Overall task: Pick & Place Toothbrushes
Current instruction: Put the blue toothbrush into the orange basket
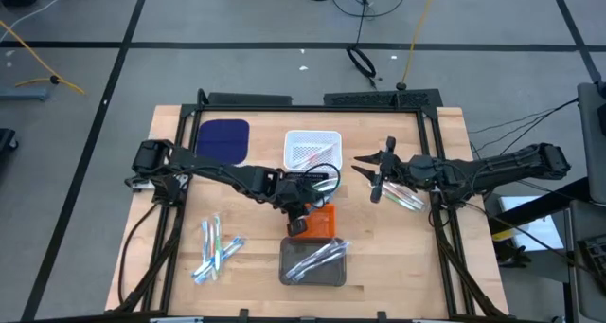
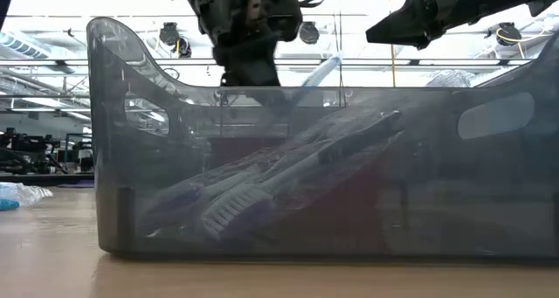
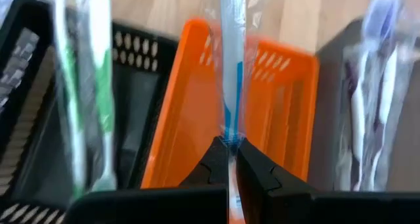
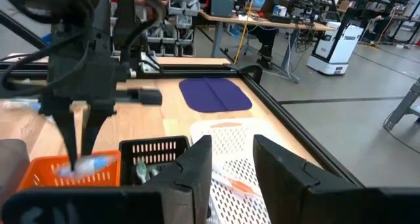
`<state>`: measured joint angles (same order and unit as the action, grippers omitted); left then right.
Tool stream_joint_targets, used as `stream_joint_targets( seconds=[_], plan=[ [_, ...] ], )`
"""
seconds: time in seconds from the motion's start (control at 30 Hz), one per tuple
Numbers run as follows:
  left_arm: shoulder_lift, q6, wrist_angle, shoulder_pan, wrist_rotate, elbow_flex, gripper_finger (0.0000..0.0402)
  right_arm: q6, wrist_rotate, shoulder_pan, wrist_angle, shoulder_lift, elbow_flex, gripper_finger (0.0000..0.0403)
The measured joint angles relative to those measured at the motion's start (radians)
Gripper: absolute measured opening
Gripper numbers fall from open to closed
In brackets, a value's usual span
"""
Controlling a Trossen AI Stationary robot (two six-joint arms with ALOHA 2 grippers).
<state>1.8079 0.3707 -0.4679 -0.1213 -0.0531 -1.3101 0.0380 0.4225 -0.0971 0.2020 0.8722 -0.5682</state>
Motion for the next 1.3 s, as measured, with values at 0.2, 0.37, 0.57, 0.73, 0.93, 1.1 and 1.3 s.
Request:
stream_joint_targets(
  seconds=[0.2, 0.37, 0.57, 0.73, 0.93, 1.1, 1.3],
  plan=[
    [0.018, 0.009, 0.004, -0.001, 0.005, -0.001, 0.0013, 0.000, 0.000, 0.000, 0.001, 0.000, 0.000, 0.0102],
    [0.024, 0.010, 0.007, 0.000, 0.011, 0.000, 0.0045, 0.001, 0.000, 0.000, -0.003, 0.000, 0.000, 0.0102],
    [0.027, 0.013, 0.001, 0.000, 0.011, 0.000, 0.0088, 0.002, 0.000, 0.000, -0.005, 0.000, 0.000, 0.0102],
    [0.027, 0.009, 0.006, 0.000, 0.011, 0.000, 0.0116, 0.003, 0.000, 0.000, -0.005, 0.000, 0.000, 0.0102],
    [-0.004, 0.052, -0.121, -0.002, 0.003, 0.000, 0.0131, 0.003, 0.000, 0.000, -0.005, 0.000, 0.000, 0.0102],
    [-0.060, 0.143, -0.286, -0.042, 0.055, 0.000, 0.0131, 0.003, 0.000, 0.000, -0.012, 0.000, 0.000, 0.0102],
    [-0.081, 0.297, -0.526, -0.117, 0.072, 0.000, 0.0132, 0.003, -0.004, 0.000, -0.013, 0.000, 0.000, 0.0102]
  ],
)
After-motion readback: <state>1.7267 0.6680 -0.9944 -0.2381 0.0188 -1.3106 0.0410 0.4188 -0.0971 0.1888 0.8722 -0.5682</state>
